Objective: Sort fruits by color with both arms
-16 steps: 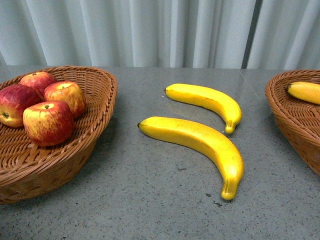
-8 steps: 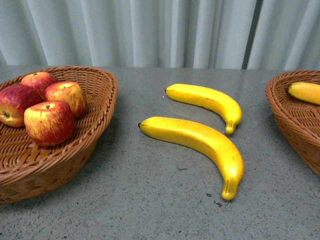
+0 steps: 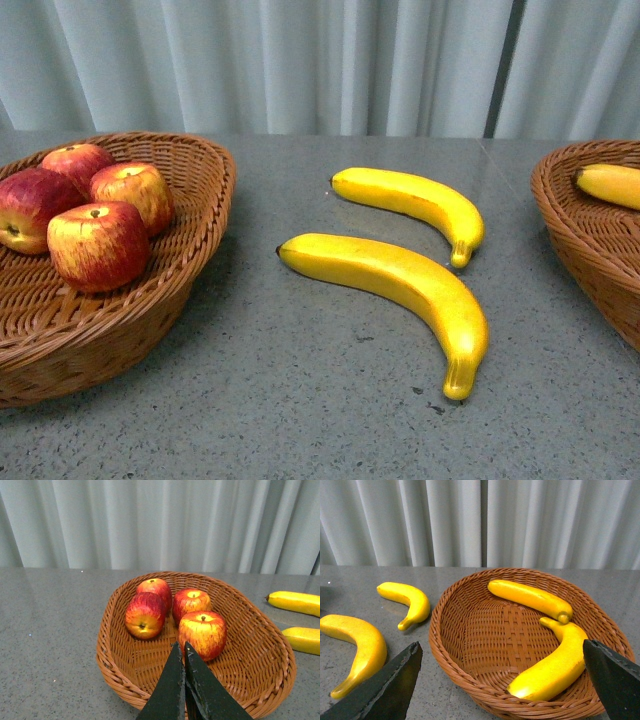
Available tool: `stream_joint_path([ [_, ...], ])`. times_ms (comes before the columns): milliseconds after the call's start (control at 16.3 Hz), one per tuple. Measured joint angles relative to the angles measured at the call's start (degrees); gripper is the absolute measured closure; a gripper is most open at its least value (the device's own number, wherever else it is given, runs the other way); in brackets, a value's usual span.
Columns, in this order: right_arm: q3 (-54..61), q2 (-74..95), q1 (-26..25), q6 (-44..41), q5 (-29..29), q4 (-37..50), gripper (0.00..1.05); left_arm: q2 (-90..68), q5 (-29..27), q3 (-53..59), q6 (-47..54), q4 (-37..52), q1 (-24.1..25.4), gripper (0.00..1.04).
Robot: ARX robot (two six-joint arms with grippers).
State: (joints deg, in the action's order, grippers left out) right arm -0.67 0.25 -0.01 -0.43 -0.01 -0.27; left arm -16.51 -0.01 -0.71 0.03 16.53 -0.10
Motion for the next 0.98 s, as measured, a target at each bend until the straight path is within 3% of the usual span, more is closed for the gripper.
stream_joint_path([
  [368,0.00,0.00,0.00,0.00,0.00,0.00,0.07,6.49,0.00,0.00,0.00,-6.47,0.00,1.03],
  [491,0.00,0.00,0.00,0.00,0.02,0.00,0.07,14.23,0.07,-0.07,0.00,-17.27,0.00,1.03],
  [798,0.00,0.00,0.00,0.00,0.00,0.02,0.07,15.89,0.00,-0.04,0.00,-16.72,-0.02,1.03],
  [982,0.00,0.00,0.00,0.00,0.02,0.02,0.07,15.89,-0.02,-0.04,0.00,-16.72,-0.02,0.69],
])
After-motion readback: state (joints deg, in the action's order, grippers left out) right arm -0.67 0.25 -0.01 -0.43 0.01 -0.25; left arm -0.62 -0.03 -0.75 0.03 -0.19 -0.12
